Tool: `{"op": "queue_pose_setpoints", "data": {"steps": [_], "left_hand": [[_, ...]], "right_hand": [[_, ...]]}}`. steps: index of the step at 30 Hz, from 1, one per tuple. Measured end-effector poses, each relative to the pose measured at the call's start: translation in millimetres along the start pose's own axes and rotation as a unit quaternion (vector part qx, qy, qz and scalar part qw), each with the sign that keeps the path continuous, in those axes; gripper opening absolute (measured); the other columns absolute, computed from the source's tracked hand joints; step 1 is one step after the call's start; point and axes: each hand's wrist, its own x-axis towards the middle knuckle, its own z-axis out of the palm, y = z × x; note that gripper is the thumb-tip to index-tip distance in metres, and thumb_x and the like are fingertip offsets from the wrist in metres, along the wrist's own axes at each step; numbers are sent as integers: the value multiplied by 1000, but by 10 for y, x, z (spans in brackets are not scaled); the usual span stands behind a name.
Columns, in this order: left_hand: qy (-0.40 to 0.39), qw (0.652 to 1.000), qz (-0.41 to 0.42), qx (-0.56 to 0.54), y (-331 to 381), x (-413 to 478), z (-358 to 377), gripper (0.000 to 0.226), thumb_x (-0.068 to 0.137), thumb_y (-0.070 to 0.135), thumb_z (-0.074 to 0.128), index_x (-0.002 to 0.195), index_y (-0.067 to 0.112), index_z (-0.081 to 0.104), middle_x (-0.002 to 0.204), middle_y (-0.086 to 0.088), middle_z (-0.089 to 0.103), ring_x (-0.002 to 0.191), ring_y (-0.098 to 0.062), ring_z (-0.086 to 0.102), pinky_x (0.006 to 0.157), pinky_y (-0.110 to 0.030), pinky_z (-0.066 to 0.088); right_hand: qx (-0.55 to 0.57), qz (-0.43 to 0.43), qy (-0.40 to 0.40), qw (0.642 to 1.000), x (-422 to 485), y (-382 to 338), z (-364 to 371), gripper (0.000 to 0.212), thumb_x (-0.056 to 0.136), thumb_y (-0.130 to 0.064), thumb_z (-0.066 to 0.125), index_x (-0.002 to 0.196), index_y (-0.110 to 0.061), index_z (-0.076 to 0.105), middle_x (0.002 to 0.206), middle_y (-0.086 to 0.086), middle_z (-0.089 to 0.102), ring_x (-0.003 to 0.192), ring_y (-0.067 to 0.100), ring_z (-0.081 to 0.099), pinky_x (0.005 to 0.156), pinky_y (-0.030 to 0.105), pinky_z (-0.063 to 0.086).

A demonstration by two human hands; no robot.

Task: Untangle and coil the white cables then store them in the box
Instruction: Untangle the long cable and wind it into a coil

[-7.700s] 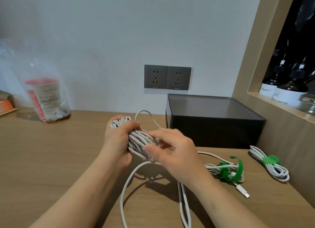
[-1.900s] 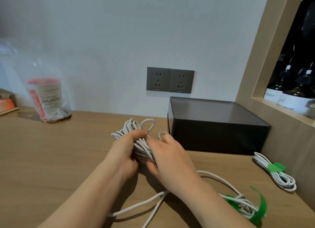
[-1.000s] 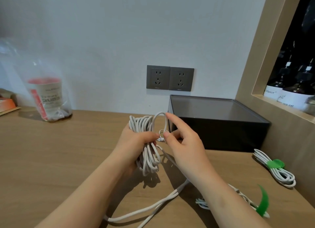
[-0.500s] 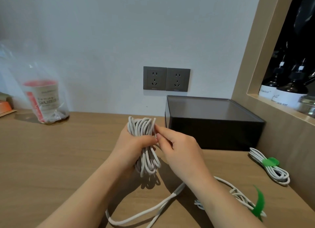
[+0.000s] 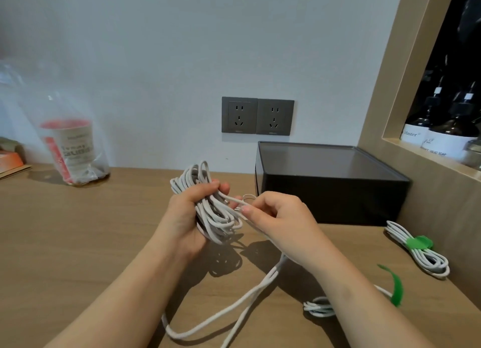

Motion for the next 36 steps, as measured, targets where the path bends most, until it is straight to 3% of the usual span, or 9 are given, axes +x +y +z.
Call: {"op": "queue_pose_setpoints", "data": {"steps": [2,8,14,17,20,24,27,31,36], "left_hand": [[-16,999,-9,-42,13,-19,18,30,81,8,54,52,4,60,52,-5,57,47,-17,63,63,-41,59],[-61,986,-7,-155,162,-1,-81,29,35,-2,76,52,4,54,51,-1,48,39,-14,49,45,-21,49],[-94,985,-11,-144,164,14,-118,45,17,-5,86,52,3,58,50,-2,49,40,-14,49,44,-19,48],[-85,986,0,-144,201,25,-162,45,17,-4,86,50,3,57,50,-1,48,40,-13,48,44,-18,47],[-55,989,9,-140,227,14,-158,30,31,0,80,48,4,56,50,-1,48,39,-13,48,44,-17,47],[-45,989,10,-141,204,29,-135,27,31,1,77,48,5,56,51,-1,49,41,-12,48,46,-17,47],[-49,986,14,-161,230,77,-219,47,12,-5,84,47,6,55,48,1,49,38,-12,49,46,-17,47],[-70,982,7,-178,231,114,-289,54,12,-7,86,46,11,48,46,6,46,39,-7,45,47,-13,42],[-85,980,-11,-177,223,126,-300,53,16,-8,86,46,12,48,47,6,47,40,-6,46,45,-14,42]], "right_hand": [[-7,14,5,1000,15,12,-37,23,84,-39,64,74,-18,64,59,-8,50,56,4,44,54,20,37],[-23,89,139,986,82,153,-281,18,87,-32,61,74,-20,64,64,-2,56,63,14,52,57,29,43],[-170,-11,450,877,-6,210,-392,25,82,-41,65,83,-16,61,77,-5,48,73,19,48,64,33,41],[-224,72,335,912,-8,185,-370,39,84,-54,56,76,-16,58,65,-3,53,60,16,49,54,26,37],[-137,172,185,958,12,140,-400,41,84,-54,57,69,-15,62,57,3,58,53,15,56,51,25,45],[-13,173,151,973,-5,152,-452,32,84,-45,60,75,-15,67,50,3,59,55,18,63,64,32,55],[3,138,10,990,-60,189,-512,28,83,-48,59,78,-23,71,58,-2,65,69,11,66,71,26,46],[-128,133,-216,959,-104,185,-472,21,76,-42,70,93,-28,69,72,-11,65,69,2,61,63,15,39],[-124,102,-289,944,-109,135,-425,29,75,-45,70,95,-24,69,90,-7,65,85,6,59,76,22,48]]}}
